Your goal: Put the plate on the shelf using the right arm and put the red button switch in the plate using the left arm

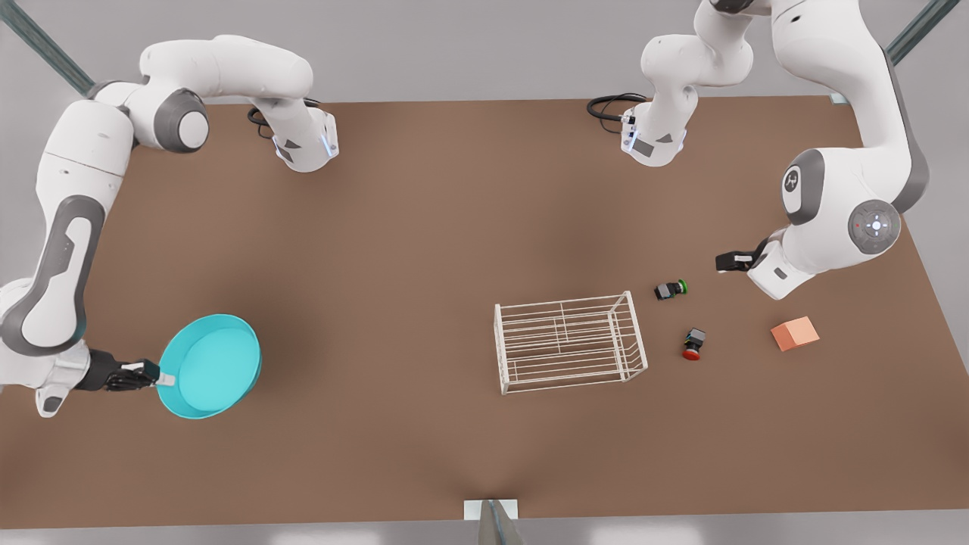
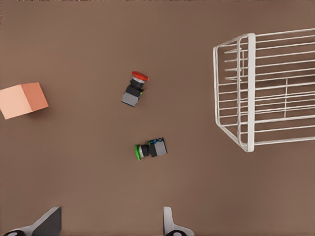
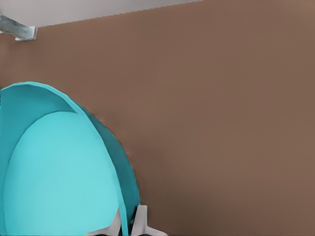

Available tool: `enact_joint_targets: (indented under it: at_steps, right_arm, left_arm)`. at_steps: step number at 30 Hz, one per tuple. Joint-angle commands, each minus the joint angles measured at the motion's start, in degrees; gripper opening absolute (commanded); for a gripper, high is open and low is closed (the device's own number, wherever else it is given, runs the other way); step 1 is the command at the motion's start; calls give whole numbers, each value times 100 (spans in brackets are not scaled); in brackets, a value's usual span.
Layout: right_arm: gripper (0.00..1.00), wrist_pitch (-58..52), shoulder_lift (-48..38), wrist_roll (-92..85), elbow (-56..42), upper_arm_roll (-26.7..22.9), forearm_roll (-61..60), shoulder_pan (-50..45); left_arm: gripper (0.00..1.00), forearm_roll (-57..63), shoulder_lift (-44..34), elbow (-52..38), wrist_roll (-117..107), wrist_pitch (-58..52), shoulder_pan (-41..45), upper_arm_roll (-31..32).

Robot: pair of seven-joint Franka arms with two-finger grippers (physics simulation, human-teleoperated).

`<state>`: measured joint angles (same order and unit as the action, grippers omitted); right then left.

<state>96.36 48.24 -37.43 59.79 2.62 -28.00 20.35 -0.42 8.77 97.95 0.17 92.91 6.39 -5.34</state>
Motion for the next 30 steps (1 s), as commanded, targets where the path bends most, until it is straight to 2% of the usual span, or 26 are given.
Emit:
enact_joint_targets:
  at_steps: [1, 4, 6, 7, 8, 11, 15, 16, 17, 19, 20, 21, 22, 30]
  right_arm:
    - [18, -346, -148, 1035, -2, 10, -56, -286]
    - [18, -346, -306, 1712, -11, -16, -21, -787]
    - [18, -337, -359, 2283, -11, -7, -3, -1209]
    - [18, -337, -403, 2555, -11, -7, -3, -1376]
    - [19, -328, -403, 2827, -28, -16, -3, -1639]
    - [18, -135, -438, 3742, -55, -34, -3, -2228]
    - [18, 287, -464, 4744, -55, 10, -47, -2808]
    - [18, 454, -464, 4981, -64, 36, -56, -2940]
    - [18, 638, -464, 5297, -55, 308, -47, -2941]
    - [18, 911, -464, 5816, -55, 327, -47, -3274]
    - [18, 1096, -456, 5983, -55, 335, -47, -3424]
    - [18, 1333, -456, 6098, -55, 344, -47, -3582]
    - [18, 1578, -438, 6221, -55, 344, -47, -3740]
    - [19, 2124, -113, 6581, -11, 362, -47, -4716]
  left_arm:
    - [100, 16, -7, -39, -53, 42, 47, 33]
    - [100, -37, 55, -135, 1467, 279, 99, 569]
    - [100, -20, 477, -135, 2479, 1088, 161, 982]
    - [100, 7, 529, -135, 2602, 1264, 240, 1018]
    - [100, 68, 713, -135, 3680, 1658, 214, 1018]
    - [100, -2, 1347, -74, 4799, 2274, -401, 992]
    - [100, -336, 1892, 146, 4931, 2995, -525, 992]
    - [100, -301, 2006, 155, 4967, 3101, -525, 992]
    - [100, -283, 2067, 164, 5247, 3136, -542, 992]
    - [100, 148, 2129, 172, 5485, 3215, -744, 974]
    - [100, 148, 2138, 304, 5573, 3294, -797, 974]
    - [100, 148, 2033, 830, 5599, 3961, -867, 974]
    - [100, 156, 2006, 963, 5608, 4138, -885, 974]
    - [100, 165, 2375, 911, 5731, 4692, -1043, 956]
